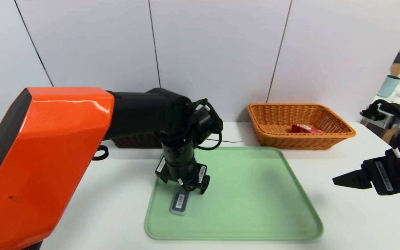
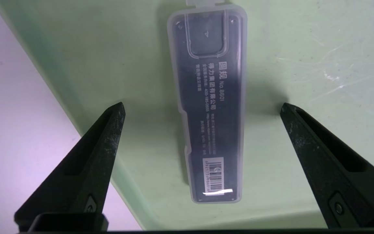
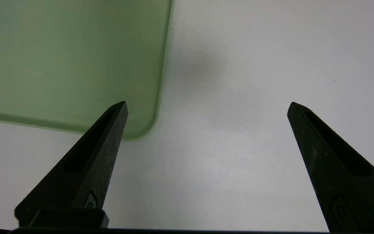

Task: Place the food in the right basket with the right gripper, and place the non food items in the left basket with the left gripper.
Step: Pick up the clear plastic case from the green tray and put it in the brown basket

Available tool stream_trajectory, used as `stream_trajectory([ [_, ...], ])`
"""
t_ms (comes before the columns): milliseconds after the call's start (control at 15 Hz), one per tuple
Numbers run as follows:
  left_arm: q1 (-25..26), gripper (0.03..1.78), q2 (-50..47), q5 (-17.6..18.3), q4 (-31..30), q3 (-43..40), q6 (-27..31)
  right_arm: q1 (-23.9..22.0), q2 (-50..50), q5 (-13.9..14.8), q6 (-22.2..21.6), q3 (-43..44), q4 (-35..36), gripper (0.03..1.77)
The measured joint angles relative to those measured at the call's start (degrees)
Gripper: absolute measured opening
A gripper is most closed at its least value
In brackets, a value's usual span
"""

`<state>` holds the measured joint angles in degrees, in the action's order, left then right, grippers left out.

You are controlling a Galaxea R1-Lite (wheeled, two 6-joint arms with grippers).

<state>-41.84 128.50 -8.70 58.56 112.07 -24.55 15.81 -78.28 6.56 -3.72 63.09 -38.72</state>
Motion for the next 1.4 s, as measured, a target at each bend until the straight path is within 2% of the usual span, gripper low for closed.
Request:
stream_trajectory([
  [267,-0.16,1.69,0.52,-2.43,1.02,0.28,-2.97,0.00,0.02,-0.02,0.02,-0.22,0.00,1.70],
  [1400,-0.52,1.69,-0.33,-2.15,2.76,0.33,-5.05,0.48,0.52,-0.04,0.24,-0.88,-0.15,1.70],
])
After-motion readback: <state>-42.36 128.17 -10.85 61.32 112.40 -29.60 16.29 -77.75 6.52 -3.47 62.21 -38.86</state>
